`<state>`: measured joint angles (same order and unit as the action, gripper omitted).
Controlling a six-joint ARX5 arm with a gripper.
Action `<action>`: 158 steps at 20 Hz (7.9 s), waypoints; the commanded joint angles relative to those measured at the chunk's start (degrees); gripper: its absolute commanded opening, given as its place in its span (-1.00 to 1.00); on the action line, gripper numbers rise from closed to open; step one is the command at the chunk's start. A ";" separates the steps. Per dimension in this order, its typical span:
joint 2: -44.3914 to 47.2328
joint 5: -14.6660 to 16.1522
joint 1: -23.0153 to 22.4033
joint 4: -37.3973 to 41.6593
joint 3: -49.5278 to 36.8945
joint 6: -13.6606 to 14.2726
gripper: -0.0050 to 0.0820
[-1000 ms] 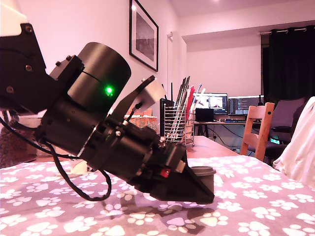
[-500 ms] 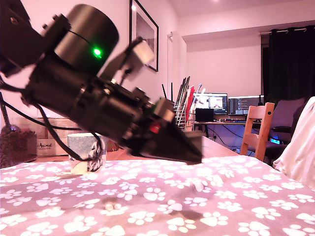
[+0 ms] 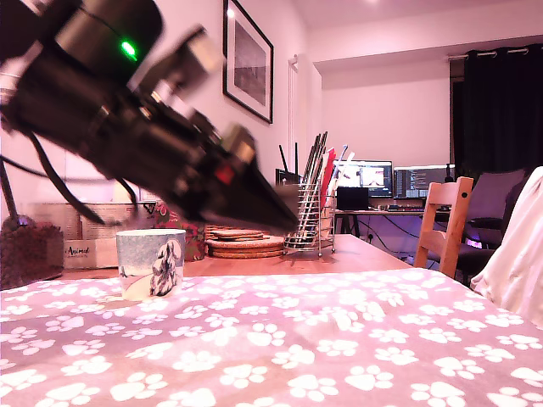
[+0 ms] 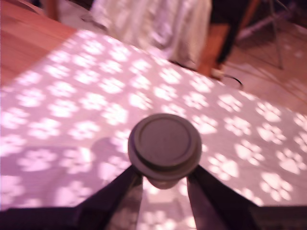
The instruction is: Pick up the coffee capsules on the table and drop them inside the coffee cup
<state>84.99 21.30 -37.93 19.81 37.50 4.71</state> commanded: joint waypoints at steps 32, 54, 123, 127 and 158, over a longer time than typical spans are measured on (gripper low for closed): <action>-4.44 0.04 28.04 -1.44 0.22 -0.20 -0.36; 10.10 0.07 27.61 -25.75 25.77 1.38 -0.36; -6.97 -2.27 25.07 -34.71 16.52 -1.03 -0.94; -11.89 -2.32 25.07 -34.36 9.35 -3.21 -0.94; -18.36 9.05 18.99 -12.09 -7.67 0.87 -0.94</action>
<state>67.11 29.52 -18.74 6.00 30.87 4.97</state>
